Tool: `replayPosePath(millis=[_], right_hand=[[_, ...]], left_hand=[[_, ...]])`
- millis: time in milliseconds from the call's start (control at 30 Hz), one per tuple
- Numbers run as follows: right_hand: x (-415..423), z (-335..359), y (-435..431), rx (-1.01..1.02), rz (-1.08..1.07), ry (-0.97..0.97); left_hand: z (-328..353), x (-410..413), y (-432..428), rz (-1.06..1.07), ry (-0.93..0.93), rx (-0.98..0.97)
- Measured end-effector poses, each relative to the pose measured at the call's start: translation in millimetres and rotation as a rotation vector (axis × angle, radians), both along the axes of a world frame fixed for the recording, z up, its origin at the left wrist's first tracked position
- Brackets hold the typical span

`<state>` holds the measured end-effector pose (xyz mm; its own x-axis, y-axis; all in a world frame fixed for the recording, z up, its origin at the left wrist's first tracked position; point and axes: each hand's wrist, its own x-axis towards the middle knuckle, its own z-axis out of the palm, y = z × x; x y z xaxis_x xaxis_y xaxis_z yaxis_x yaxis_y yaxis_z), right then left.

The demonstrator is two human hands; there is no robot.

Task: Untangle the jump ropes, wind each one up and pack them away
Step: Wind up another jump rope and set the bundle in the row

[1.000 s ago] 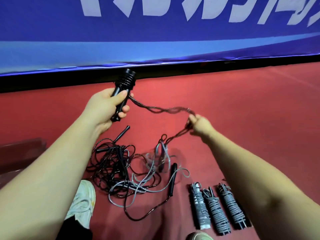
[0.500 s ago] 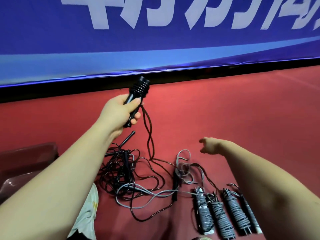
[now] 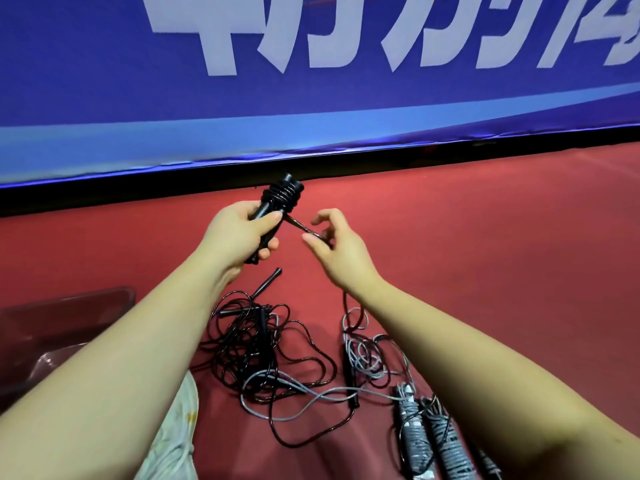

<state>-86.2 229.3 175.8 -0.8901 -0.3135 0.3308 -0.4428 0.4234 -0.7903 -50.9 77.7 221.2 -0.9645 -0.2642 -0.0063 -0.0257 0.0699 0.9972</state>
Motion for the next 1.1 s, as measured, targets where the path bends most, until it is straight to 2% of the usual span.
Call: replayPosePath(millis=[100,167,200,233,300,333,367,400,467,533,667,767,867,967,1000,1033,1100], right_hand=[[-7,-1,12,0.224,-0.131,0.309],[-11,-2,14,0.378,-0.177,0.352],[-12,-3,12,0.365,-0.176,0.266],[-12,-3,7,0.250,-0.142,0.090],[-5,1,-6,-0.113,-0.021,-0.394],[-2,3,-8,-0.205,0.024,-0.564],[-1,4,-8,-0.178,0.062,-0.623],[0,7,-6,-0.077,0.091,-0.594],[6,15,0,0.249,0.108,-0.342],[13,20,2,0.481,0.092,-0.117],[23,38,5,0.620,-0.029,0.174],[20,52,4,0.735,-0.003,0.217],[18,62,-1,0.660,0.024,-0.015],[18,71,4,0.319,0.131,-0.538],[19,73,6,0.286,0.168,-0.641],[19,76,9,0.342,0.186,-0.655],[20,80,11,0.587,0.168,-0.541]], left_hand=[[-1,2,1,0.008,-0.015,0.107],[2,1,3,0.014,-0.010,0.150],[2,0,4,0.015,-0.003,0.152],[3,-1,6,0.015,0.006,0.141],[-1,-3,9,0.033,0.020,0.103],[-5,-3,8,0.052,0.022,0.066],[-10,-2,6,0.074,0.017,0.014],[-15,-1,3,0.093,0.008,-0.046],[-22,2,-3,0.100,-0.002,-0.141],[-23,5,-5,0.065,0.005,-0.193],[-20,5,-2,-0.004,-0.024,-0.424],[-19,4,-1,-0.057,-0.099,-0.601],[-16,3,6,-0.069,-0.121,-0.874],[-16,5,17,-0.043,-0.079,-1.185],[-18,6,20,-0.051,-0.055,-1.272],[-21,6,23,-0.067,-0.035,-1.342],[-25,8,28,-0.108,-0.021,-1.411]])
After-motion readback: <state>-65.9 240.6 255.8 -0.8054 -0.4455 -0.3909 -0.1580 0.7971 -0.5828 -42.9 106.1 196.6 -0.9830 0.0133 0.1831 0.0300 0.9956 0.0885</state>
